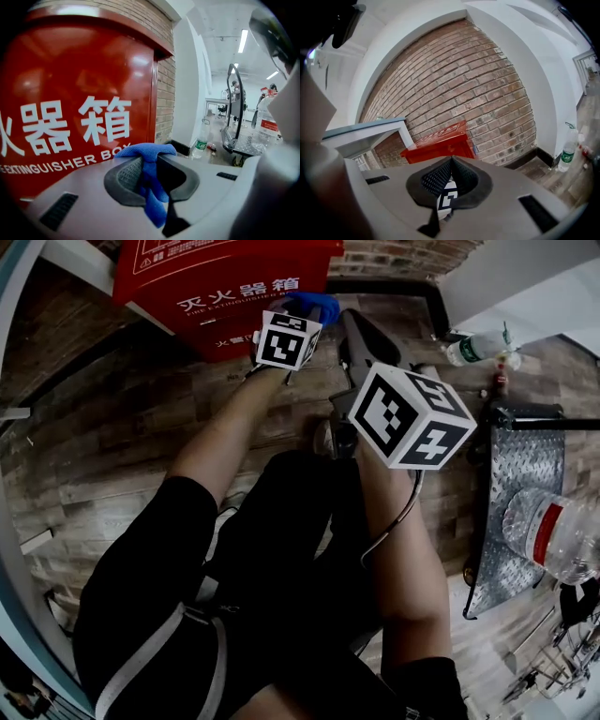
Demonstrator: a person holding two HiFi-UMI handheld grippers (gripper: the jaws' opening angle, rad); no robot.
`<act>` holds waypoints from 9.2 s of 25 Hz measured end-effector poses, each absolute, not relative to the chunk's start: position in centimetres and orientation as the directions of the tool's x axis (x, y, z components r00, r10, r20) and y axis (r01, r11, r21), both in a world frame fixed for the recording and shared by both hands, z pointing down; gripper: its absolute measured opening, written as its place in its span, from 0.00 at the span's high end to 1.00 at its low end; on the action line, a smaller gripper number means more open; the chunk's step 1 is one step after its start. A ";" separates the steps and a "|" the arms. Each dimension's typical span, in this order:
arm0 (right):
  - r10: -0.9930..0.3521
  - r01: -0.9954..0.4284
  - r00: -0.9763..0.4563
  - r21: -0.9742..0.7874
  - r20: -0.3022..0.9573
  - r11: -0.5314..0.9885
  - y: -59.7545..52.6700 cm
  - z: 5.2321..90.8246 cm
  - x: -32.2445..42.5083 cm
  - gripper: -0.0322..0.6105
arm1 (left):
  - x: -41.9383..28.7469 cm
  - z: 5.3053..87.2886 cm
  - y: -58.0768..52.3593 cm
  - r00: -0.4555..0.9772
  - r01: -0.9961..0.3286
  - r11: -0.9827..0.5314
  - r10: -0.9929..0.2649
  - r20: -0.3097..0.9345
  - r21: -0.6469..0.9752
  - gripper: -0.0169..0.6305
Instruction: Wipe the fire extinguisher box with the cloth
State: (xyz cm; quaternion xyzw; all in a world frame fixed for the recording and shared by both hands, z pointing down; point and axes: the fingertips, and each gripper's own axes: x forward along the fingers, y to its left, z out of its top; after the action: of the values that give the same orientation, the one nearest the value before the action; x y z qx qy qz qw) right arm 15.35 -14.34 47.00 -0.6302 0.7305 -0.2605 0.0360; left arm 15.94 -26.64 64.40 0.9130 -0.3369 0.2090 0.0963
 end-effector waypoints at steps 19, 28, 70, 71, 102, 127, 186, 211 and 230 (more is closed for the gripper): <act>-0.903 -0.895 -0.310 -0.412 0.297 0.172 -16.2 47.6 10.4 0.93 | 1.7 65.1 -28.8 0.540 -0.808 -0.588 -0.715 0.444 0.035 0.86; -0.871 -0.892 -0.371 -0.385 0.323 0.237 -18.3 48.3 5.9 0.93 | -10.1 65.3 -30.7 0.392 -0.895 -0.446 -0.798 0.458 -0.013 0.86; -0.902 -0.925 -0.238 -0.367 0.359 0.098 -13.1 48.8 15.1 0.93 | 9.1 68.1 -28.0 0.479 -0.861 -0.506 -0.776 0.411 0.049 0.86; -0.904 -0.924 -0.236 -0.369 0.356 0.096 -13.1 48.7 15.4 0.93 | 9.1 68.1 -28.0 0.475 -0.865 -0.500 -0.777 0.413 0.053 0.86; -0.877 -0.908 -0.280 -0.403 0.390 0.110 -13.2 50.9 17.3 0.93 | 15.8 76.1 -27.5 0.600 -0.763 -0.640 -0.647 0.471 0.092 0.86; -0.815 -0.858 -0.462 -0.409 0.349 0.311 -15.8 49.1 6.9 0.93 | -13.0 78.9 -31.4 0.169 -0.945 -0.296 -0.809 0.563 -0.141 0.86; -0.783 -0.803 -0.541 -0.467 0.308 0.371 -17.2 49.5 5.4 0.93 | -16.1 87.4 -30.0 0.156 -0.979 -0.202 -0.676 0.721 0.023 0.86; -0.795 -0.882 -0.471 -0.233 0.382 0.410 1.5 11.4 0.3 0.93 | -9.8 13.9 -3.3 0.493 -0.849 -0.513 -0.689 0.530 0.123 0.86; -0.846 -0.879 -0.458 -0.283 0.272 0.384 5.6 0.0 3.9 0.93 | -5.3 0.0 3.4 0.548 -0.809 -0.585 -0.714 0.436 0.060 0.86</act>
State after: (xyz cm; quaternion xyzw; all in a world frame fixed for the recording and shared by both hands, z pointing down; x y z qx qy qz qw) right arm 3.92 5.62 0.04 -0.5191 0.8309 -0.1960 -0.0413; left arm -5.30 3.35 0.01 0.8704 -0.4375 0.1863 0.1279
